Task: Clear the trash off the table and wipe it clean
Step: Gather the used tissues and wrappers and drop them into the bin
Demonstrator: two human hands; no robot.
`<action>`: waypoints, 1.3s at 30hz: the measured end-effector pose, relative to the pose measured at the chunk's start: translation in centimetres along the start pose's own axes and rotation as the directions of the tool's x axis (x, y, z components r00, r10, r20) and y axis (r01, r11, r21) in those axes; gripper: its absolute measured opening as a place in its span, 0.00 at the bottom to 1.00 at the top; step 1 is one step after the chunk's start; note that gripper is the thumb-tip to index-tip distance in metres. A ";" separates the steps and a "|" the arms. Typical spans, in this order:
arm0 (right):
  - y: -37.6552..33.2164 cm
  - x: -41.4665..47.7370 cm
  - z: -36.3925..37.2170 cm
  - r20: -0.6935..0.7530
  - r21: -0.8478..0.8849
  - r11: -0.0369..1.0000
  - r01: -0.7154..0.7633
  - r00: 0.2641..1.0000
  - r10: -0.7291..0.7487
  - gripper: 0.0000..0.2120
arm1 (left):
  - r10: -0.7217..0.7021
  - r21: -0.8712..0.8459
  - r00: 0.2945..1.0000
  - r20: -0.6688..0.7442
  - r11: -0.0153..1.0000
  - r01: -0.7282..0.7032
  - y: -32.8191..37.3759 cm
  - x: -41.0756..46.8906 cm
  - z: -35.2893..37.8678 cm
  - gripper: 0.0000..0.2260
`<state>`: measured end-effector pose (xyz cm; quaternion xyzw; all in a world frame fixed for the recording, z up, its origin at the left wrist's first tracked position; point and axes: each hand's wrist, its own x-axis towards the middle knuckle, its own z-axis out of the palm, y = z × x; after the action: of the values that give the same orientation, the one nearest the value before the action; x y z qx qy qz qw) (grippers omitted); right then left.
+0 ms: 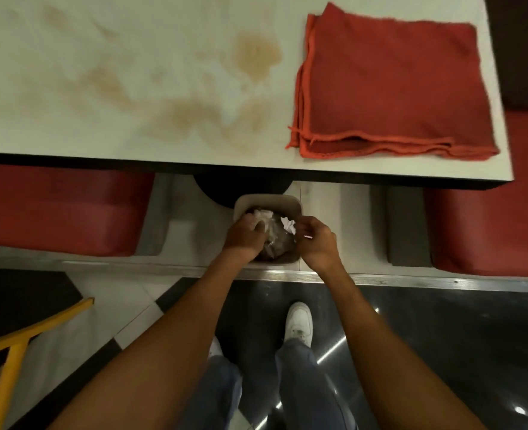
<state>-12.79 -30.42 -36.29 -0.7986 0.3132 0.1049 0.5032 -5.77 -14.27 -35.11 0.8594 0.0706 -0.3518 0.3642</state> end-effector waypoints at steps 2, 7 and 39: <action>-1.7 -2.1 -0.4 0.012 -0.017 1.000 0.022 1.000 -0.022 0.15 | -0.003 0.015 1.000 -0.004 1.000 0.003 0.8 -2.4 -1.4 0.16; -6.8 -7.0 -1.8 0.085 -0.062 0.996 0.056 0.995 -0.050 0.18 | 0.008 -0.030 1.000 -0.005 1.000 -0.008 2.1 -8.7 -4.6 0.14; -40.2 -11.5 -18.3 0.238 -0.155 0.749 0.644 0.760 -0.604 0.14 | 0.252 -0.152 0.847 -0.468 0.921 -0.358 24.1 -24.2 -24.4 0.12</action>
<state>-0.18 -29.89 7.54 -0.8971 -0.0317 0.0340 0.4393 -1.16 -12.00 6.57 0.8676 0.0532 -0.0749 0.4886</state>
